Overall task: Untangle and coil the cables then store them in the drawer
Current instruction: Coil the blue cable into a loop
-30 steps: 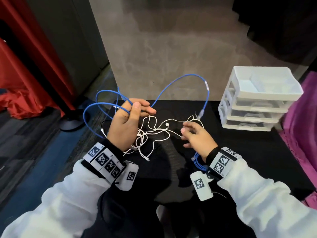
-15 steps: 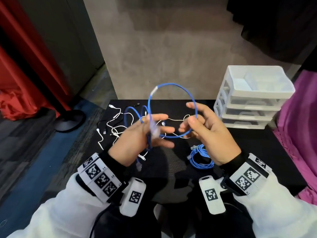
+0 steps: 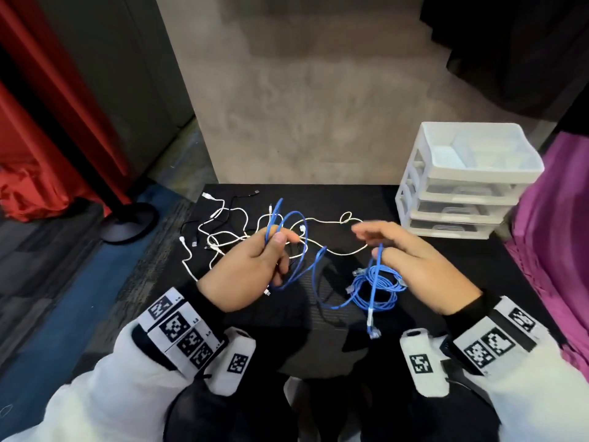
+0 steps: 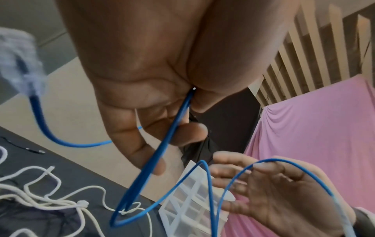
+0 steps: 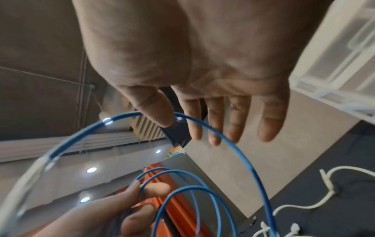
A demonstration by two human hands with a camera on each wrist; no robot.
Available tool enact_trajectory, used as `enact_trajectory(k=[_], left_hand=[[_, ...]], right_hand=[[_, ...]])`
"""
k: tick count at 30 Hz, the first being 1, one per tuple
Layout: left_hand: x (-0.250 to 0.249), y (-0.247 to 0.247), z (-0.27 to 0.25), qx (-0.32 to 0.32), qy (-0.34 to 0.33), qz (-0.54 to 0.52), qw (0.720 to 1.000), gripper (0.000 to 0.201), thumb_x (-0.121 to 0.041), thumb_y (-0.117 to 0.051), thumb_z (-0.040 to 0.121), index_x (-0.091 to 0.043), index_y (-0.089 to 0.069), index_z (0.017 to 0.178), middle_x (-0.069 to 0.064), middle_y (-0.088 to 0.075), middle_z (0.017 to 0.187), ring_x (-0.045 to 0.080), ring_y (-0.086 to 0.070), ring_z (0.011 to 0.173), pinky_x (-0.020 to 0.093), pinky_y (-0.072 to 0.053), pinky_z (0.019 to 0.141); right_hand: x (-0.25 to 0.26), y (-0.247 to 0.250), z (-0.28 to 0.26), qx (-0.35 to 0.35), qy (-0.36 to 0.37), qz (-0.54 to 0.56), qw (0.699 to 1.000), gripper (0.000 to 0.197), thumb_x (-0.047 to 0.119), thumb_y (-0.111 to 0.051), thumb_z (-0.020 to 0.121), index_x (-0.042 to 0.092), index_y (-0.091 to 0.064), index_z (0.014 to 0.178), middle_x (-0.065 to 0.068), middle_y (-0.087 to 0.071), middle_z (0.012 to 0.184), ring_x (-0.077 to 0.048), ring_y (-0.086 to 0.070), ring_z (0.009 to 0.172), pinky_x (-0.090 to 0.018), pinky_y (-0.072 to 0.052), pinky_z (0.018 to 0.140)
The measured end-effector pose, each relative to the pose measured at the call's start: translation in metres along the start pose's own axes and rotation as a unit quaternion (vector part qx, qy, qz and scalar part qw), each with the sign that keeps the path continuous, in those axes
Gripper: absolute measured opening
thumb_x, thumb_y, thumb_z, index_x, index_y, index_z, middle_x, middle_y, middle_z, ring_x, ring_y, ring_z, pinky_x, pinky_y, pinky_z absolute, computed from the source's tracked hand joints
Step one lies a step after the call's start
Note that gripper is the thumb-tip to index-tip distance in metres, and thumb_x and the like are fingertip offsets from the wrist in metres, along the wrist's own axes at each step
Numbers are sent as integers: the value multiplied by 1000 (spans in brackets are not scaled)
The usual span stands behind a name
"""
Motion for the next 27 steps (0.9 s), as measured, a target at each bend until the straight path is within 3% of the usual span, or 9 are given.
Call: enact_trajectory(k=[3,6,8,11,14,17,20,23,27], left_hand=[[-11,-7,2,39,-13,-9,999,39,-35,-30,111,-17,-65,116,1,-47,65,12,-45,52,34,-49,62],[-22,-14,0,86,-7,-42,995,49,-42,-30,109,-18,-72,107,6,-42,66,17,-39,56,24,-42,55],[-29,-19,-2,115,-9,-59,992,49,-46,-31,108,-24,-73,95,7,-41,68,20,-39,60,26,-40,55],[-31,-15,-2,128,-12,-90,988,53,-49,-34,103,-10,-71,103,10,-49,70,23,-48,60,28,-44,56],[-24,7,3,81,-9,-131,988,58,-45,-35,98,2,-65,112,15,-57,80,28,-58,70,27,-54,66],[-14,33,7,-3,-9,-168,986,45,-41,-39,106,-4,-63,110,7,-54,74,26,-63,71,37,-58,70],[-2,56,9,-93,-3,-193,977,36,-31,-36,110,-7,-62,105,1,-40,67,16,-49,55,37,-58,64],[5,61,8,-115,11,-237,965,30,-28,-36,110,-9,-59,105,-2,-30,65,11,-31,49,34,-57,57],[8,59,8,-148,28,-282,947,29,-31,-35,111,-14,-59,105,-3,-30,63,10,-34,48,33,-55,54]], right_hand=[[21,-9,4,-11,72,-4,997,63,9,-46,80,30,-61,138,6,-60,137,-8,-51,134,-34,-41,113],[34,-25,8,-15,117,-33,992,50,19,-56,93,34,-59,140,12,-56,135,-11,-52,131,-32,-46,104],[36,-37,11,-15,133,-69,989,45,22,-64,97,36,-59,139,13,-57,131,-14,-57,122,-29,-50,95],[34,-42,15,-23,161,-88,983,17,15,-69,97,26,-72,110,5,-64,105,-20,-65,99,-37,-53,88],[24,-31,17,-26,129,-105,986,13,16,-69,98,22,-67,87,3,-61,85,-18,-59,81,-42,-51,81],[9,-17,13,-38,77,-53,995,14,12,-60,103,14,-61,89,-8,-62,80,-27,-61,77,-43,-51,79],[-17,6,10,-119,-11,112,986,18,8,-52,107,11,-55,89,-9,-57,68,-25,-66,67,-42,-55,72],[-35,22,4,-176,-68,241,952,19,9,-48,108,14,-55,90,-4,-50,62,-22,-63,56,-37,-54,62],[-39,31,-2,-187,-75,262,944,17,5,-44,107,12,-60,106,-5,-47,59,-24,-59,53,-30,-52,56]])
Point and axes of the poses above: each hand's wrist, its own z-axis towards the middle knuckle, its own y-axis out of the back of the hand, x = y × z, the point moved 6 cm from there along z, towards the middle knuckle
